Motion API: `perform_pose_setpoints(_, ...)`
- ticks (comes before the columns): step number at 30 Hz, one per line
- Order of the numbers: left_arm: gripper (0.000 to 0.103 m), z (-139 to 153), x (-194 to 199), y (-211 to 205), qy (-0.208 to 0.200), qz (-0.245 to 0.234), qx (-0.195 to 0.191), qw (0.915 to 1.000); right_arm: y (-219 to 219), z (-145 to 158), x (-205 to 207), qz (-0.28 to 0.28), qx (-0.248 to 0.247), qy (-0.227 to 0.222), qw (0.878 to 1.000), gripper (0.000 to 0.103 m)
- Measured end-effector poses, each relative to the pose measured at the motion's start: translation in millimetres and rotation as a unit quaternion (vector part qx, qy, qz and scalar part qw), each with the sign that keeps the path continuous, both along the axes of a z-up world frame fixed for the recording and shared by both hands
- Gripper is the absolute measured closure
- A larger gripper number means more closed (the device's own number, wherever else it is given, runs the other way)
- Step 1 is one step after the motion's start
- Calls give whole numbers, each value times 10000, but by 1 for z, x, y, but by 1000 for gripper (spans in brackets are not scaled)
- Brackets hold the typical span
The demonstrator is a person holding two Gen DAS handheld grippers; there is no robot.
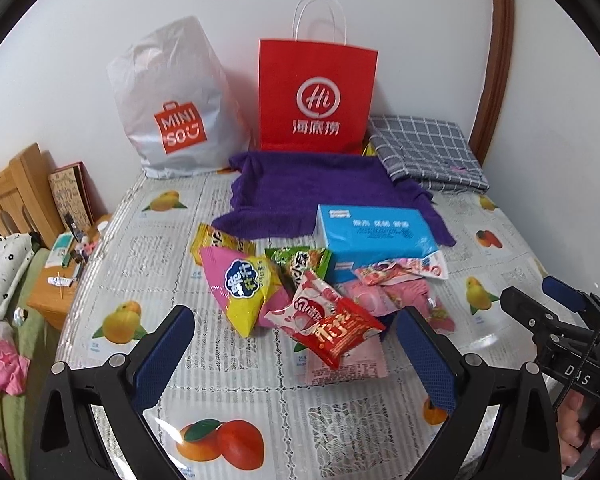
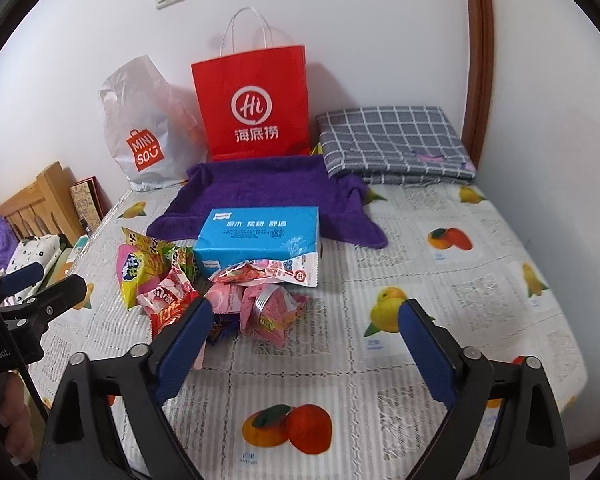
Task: Organize snacks
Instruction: 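Grasp the pink-yellow chip bag with left tool while right tool grasps pink wrapped candy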
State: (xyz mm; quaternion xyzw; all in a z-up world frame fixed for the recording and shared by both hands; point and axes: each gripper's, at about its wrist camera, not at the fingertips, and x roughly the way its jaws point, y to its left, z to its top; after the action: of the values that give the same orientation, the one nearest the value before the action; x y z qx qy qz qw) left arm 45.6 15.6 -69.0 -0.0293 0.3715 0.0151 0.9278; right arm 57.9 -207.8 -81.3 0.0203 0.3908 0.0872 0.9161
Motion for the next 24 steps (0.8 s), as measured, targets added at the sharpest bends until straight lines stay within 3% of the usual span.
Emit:
perform_pose_setpoints(12,2,-50,31,19,429,136,-63,9990,10,-59,38,43,261,531,9982,21)
perform_pose_setpoints(17,2,-59,37,28,494,139,-111,9986,23,-71,52,175,501,647,9965,21)
perform_pose_setpoints(22,2,-64,40,40,529,188,-217,9982,42,-90,70,184,367,796,9960,22)
perform_pose_setpoints(23,2,-65,41,43,532,208,-236,9981,44,-94,71,185,365,837,9957,24)
perform_pose_setpoints(24,2,-66,41,45,535,229,-256,9980,46,-100,73,196,364,903,9951,35)
